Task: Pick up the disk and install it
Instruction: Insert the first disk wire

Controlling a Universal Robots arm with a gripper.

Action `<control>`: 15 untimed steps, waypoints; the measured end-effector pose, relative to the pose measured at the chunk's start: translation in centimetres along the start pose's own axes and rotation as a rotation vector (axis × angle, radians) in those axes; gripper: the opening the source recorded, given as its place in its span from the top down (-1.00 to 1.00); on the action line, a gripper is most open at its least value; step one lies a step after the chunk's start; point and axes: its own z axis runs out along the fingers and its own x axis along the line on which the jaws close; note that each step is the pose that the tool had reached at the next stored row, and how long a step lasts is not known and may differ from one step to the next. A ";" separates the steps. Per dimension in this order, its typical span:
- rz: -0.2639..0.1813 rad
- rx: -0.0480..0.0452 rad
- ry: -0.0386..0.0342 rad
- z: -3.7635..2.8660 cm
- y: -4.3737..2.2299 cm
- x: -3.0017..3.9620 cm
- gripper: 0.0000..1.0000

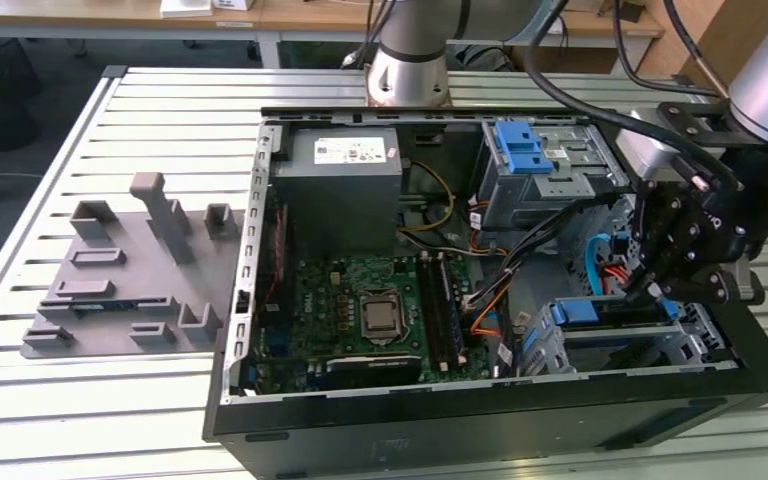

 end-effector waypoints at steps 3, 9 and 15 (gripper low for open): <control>0.000 -0.0018 0.0000 0.05 -0.07 -0.01 0.67; 0.000 -0.0037 -0.0005 0.02 -0.17 -0.01 0.67; 0.000 -0.0037 -0.0002 -0.14 -0.16 0.00 0.67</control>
